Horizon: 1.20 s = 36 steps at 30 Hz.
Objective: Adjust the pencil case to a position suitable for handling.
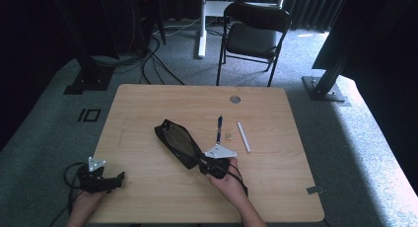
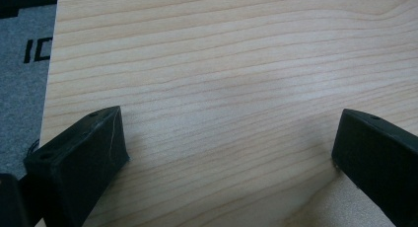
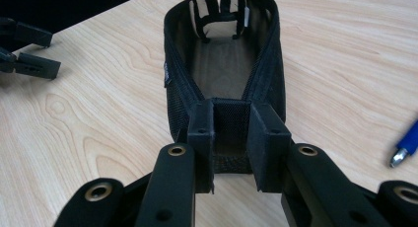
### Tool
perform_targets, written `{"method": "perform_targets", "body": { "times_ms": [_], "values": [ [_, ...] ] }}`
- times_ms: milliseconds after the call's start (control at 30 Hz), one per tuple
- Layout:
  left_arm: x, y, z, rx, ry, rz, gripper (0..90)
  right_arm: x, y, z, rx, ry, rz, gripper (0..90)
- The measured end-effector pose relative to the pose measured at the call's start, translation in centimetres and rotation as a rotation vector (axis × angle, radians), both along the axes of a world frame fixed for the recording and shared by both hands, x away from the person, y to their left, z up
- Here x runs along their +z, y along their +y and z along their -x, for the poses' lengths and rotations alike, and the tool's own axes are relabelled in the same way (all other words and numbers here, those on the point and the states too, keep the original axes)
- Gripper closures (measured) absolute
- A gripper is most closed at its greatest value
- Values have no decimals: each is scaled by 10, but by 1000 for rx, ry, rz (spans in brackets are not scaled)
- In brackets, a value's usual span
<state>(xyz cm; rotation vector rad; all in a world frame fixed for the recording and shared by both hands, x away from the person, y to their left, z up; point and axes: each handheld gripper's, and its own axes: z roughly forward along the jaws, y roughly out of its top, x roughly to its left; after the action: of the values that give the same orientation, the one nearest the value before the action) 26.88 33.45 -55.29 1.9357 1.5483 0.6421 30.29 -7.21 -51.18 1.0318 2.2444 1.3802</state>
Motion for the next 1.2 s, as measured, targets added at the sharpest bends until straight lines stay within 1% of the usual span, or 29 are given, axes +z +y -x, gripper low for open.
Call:
{"method": "perform_targets", "body": {
  "times_ms": [100,167,200,233,300,367,433,500,533,633,900,967,1000,1200],
  "values": [
    [0,0,0,0,0,0,4,-1,-4,3,-2,3,-3,737],
    [0,0,0,0,0,0,4,-1,-7,5,3,-4,9,737],
    [0,0,0,0,0,0,4,-1,-9,7,8,0,7,737],
    [0,0,0,0,0,0,4,0,-11,7,7,3,3,737],
    [0,0,0,0,0,0,4,0,-16,9,2,-3,11,737],
    [0,0,0,0,0,0,4,0,-23,12,1,-2,12,737],
    [0,0,0,0,0,0,4,0,-30,15,-2,2,27,736],
    [0,0,0,0,0,0,4,0,-38,18,-5,8,22,736],
    [0,0,0,0,0,0,4,0,-38,18,-5,8,22,736],
    [0,0,0,0,0,0,4,-1,-51,24,-6,13,39,735],
    [0,0,0,0,0,0,4,0,-71,32,-37,21,47,736],
    [0,0,0,0,0,0,4,1,-73,32,-38,19,46,736],
    [0,0,0,0,0,0,4,2,-78,34,-46,16,50,736],
    [0,0,0,0,0,0,4,4,-96,38,-66,23,47,736]
  ]
}}
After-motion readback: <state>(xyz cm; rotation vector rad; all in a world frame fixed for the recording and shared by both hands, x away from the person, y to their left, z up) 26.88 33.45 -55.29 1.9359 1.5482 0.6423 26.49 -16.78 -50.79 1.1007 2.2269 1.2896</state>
